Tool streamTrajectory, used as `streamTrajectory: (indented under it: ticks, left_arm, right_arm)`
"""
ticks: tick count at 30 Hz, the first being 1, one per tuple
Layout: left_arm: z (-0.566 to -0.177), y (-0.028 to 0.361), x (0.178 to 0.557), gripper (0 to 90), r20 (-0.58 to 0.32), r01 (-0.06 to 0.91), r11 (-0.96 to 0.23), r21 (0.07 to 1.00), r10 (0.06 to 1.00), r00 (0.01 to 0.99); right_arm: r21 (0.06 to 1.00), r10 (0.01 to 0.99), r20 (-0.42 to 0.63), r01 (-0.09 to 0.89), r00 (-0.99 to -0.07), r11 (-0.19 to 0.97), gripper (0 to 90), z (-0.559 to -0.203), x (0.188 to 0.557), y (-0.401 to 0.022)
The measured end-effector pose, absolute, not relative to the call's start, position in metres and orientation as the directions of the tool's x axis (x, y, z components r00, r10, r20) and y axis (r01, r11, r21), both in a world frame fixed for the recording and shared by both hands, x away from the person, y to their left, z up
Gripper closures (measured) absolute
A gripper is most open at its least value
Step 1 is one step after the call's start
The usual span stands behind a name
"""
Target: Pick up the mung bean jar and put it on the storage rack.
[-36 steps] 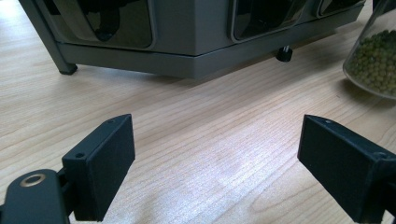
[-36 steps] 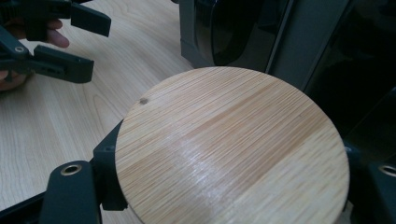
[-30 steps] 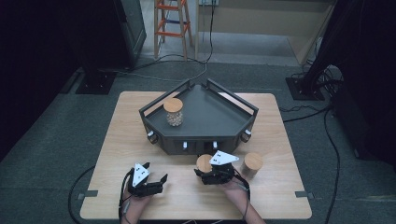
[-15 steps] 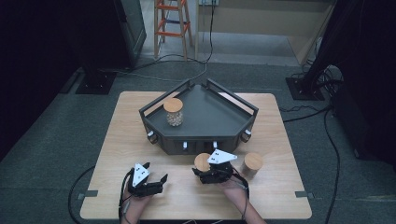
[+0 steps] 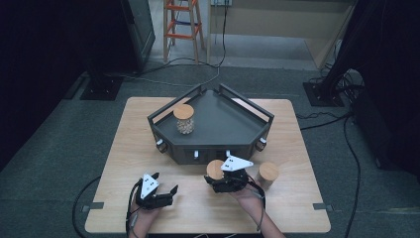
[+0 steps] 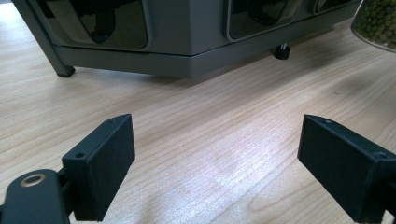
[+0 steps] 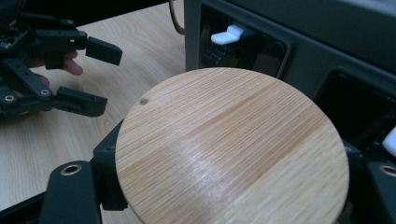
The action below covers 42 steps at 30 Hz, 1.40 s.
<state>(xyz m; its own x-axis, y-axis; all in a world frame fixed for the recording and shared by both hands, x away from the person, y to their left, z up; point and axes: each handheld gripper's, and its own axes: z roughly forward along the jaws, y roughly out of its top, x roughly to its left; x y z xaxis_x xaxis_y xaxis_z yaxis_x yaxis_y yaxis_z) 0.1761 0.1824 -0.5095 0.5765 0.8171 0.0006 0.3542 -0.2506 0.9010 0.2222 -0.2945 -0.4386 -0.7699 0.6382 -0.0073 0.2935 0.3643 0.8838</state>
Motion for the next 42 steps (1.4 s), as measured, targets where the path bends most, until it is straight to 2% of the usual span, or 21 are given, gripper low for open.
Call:
streamTrajectory:
  ticks: [42]
  left_arm:
    - [-0.507,0.179,0.176,11.0,0.023,0.356,-0.283,0.891,0.811,0.585]
  right_arm:
    - [0.889,0.631,0.015,0.298,-0.776,0.346,25.3,-0.409,0.240,-0.292]
